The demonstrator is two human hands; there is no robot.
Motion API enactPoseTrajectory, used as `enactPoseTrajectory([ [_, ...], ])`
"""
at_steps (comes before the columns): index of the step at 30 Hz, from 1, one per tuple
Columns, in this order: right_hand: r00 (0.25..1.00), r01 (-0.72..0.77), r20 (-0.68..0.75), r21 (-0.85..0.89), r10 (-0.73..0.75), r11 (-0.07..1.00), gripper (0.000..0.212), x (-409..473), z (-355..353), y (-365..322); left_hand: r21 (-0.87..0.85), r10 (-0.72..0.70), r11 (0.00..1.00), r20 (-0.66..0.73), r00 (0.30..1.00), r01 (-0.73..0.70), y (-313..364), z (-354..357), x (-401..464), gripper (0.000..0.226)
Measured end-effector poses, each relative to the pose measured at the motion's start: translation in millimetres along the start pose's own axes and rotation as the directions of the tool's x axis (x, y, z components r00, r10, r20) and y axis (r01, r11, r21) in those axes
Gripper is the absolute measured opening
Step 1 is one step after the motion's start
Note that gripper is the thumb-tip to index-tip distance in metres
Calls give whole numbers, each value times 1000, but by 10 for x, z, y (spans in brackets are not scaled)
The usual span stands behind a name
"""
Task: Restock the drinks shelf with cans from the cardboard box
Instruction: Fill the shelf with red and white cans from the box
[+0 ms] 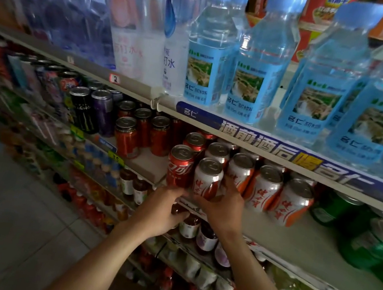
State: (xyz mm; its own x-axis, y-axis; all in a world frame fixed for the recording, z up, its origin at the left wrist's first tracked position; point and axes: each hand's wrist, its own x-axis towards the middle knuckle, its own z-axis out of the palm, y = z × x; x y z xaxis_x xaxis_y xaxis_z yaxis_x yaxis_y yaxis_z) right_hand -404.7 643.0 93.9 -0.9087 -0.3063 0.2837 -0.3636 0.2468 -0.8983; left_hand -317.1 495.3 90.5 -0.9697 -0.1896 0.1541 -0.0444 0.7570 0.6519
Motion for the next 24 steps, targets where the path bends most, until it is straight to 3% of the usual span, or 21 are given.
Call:
enactPoseTrajectory([
  [8,1000,11,9,-15,-11,1000,61,-26,6,21,88,29,996,18,999,-30,-77,11,69,33],
  [13,999,-7,48,-26,8,1000,69,-21,55,101,123,21,992,26,999,-24,-83,15,91,30],
  [19,997,53,58,-112,-46,992,71,-30,69,136,92,44,995,25,999,-46,-106,-13,96,28],
  [24,994,71,-75,-97,-79,993,60,-244,-40,80,-18,86,996,-26,996,-87,-129,4,-8,35],
])
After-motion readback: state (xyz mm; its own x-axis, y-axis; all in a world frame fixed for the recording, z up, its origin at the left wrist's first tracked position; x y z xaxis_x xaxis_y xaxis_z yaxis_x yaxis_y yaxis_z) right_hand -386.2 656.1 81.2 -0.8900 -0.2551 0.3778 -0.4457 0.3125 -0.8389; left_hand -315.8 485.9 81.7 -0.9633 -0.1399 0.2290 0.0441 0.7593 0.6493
